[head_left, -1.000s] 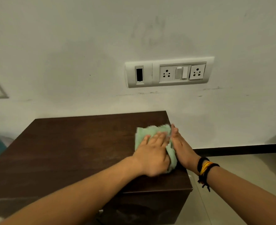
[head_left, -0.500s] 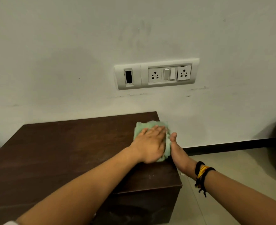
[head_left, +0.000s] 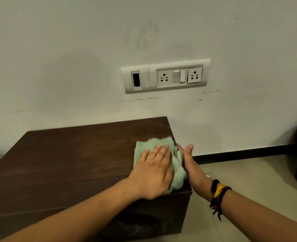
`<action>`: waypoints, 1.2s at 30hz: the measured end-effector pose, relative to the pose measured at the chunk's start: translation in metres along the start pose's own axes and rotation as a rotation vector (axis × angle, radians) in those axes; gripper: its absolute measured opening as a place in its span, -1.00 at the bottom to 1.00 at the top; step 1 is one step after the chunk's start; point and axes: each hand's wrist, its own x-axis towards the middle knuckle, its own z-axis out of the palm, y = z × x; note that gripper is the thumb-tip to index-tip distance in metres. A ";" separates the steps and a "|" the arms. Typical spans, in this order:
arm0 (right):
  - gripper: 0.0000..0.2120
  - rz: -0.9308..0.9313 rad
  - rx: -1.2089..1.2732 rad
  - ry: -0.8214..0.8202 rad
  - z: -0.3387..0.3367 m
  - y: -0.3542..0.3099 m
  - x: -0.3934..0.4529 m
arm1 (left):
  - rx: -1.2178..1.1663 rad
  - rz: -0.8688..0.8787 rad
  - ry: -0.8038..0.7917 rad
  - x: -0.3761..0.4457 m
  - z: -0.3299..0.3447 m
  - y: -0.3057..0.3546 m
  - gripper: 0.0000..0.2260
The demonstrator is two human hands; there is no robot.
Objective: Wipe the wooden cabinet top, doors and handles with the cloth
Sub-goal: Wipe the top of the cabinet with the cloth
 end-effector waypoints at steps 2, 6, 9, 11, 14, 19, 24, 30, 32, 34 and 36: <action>-0.07 0.013 0.032 0.036 0.002 -0.002 0.001 | 0.002 0.040 -0.014 -0.024 0.002 0.017 -0.41; -0.13 0.040 0.051 0.063 0.001 -0.006 -0.001 | -0.031 0.091 0.008 -0.012 0.002 0.030 -0.40; -0.22 -0.008 -0.095 0.068 0.003 -0.011 -0.005 | -0.021 0.099 0.044 -0.023 0.004 0.012 -0.42; -0.29 -0.075 -0.300 0.049 0.005 -0.013 -0.007 | -0.007 0.076 0.031 -0.040 0.005 -0.012 -0.42; -0.60 -0.098 -0.568 0.039 0.006 -0.025 -0.008 | 0.017 -0.048 -0.001 -0.068 0.000 -0.062 -0.45; -0.21 -0.022 -1.249 0.121 0.017 -0.030 0.001 | -0.018 -0.308 -0.029 -0.130 -0.008 -0.151 -0.39; -0.33 -0.139 -1.480 0.074 0.056 -0.043 -0.006 | -0.050 -0.523 -0.026 -0.183 -0.011 -0.217 -0.21; -0.34 -0.245 -1.524 -0.099 0.100 -0.044 -0.001 | -0.046 -0.755 -0.004 -0.235 -0.007 -0.263 -0.30; -0.33 -0.283 -1.534 -0.167 0.119 -0.043 0.001 | -0.054 -0.818 0.030 -0.255 -0.005 -0.276 -0.30; -0.33 -0.313 -1.544 -0.238 0.137 -0.044 0.002 | -0.040 -0.862 0.075 -0.268 -0.004 -0.285 -0.30; -0.33 -0.353 -1.545 -0.310 0.159 -0.041 0.006 | -0.027 -0.896 0.120 -0.277 -0.001 -0.290 -0.31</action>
